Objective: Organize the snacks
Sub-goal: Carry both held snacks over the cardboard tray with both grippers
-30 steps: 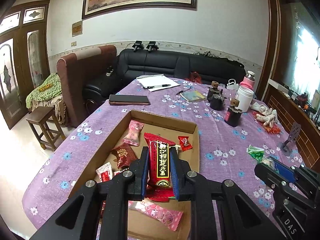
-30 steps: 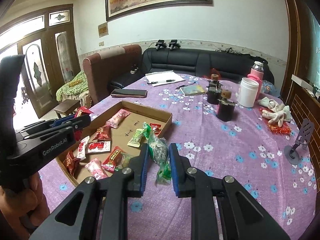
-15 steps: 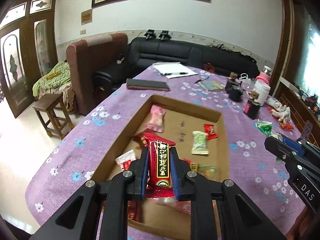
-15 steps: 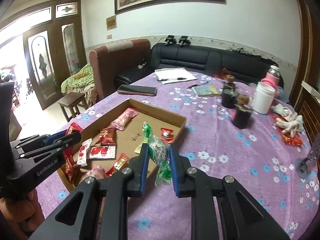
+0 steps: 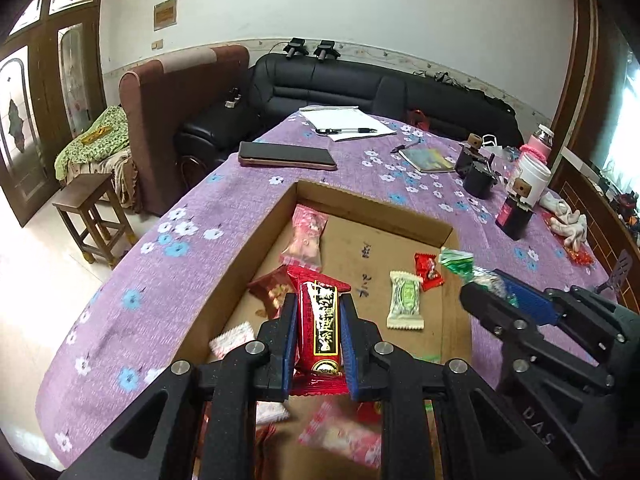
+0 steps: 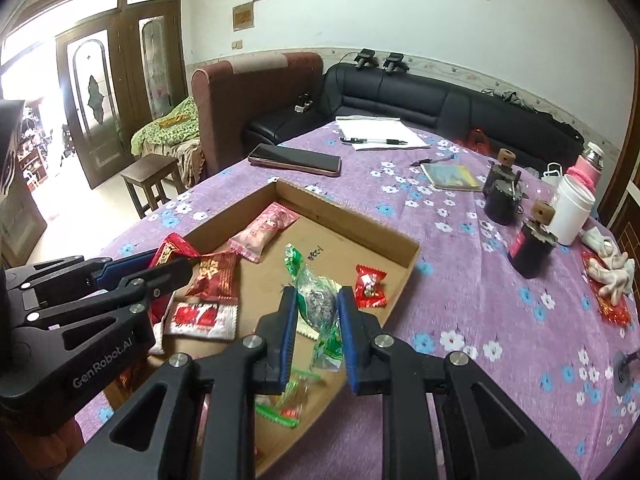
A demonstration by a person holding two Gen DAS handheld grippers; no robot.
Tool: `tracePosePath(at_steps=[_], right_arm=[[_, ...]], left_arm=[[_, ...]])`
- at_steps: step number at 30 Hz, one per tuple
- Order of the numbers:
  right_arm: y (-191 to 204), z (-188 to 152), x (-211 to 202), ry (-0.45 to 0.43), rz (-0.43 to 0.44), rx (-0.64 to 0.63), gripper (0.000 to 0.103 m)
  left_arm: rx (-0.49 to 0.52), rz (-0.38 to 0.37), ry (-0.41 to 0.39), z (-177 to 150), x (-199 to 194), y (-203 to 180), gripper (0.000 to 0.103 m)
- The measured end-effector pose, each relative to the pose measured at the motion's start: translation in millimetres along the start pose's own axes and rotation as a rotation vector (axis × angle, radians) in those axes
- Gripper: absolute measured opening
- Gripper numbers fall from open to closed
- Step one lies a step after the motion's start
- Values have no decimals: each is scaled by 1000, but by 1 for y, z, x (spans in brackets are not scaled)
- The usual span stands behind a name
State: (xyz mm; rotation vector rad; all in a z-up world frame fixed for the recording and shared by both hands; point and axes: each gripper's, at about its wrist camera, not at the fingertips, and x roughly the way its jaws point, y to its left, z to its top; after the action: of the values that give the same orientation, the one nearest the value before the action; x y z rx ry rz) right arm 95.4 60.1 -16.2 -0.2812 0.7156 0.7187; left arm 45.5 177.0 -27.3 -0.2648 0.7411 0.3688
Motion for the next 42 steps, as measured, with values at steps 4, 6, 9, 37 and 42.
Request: tracePosePath(at_steps=[4, 6, 9, 37, 42], right_arm=[[-6, 8, 12, 13, -1, -1, 19], [-10, 11, 19, 19, -4, -1, 19], [-17, 16, 29, 27, -1, 5, 19], [-30, 22, 74, 67, 2, 8, 19], [-30, 22, 77, 71, -8, 0, 19]], left_arm=[[2, 8, 14, 13, 13, -2, 20], [1, 12, 23, 18, 20, -3, 20], [3, 15, 43, 26, 33, -7, 20], [30, 63, 128, 51, 95, -11, 21], [36, 67, 137, 52, 101, -12, 21]])
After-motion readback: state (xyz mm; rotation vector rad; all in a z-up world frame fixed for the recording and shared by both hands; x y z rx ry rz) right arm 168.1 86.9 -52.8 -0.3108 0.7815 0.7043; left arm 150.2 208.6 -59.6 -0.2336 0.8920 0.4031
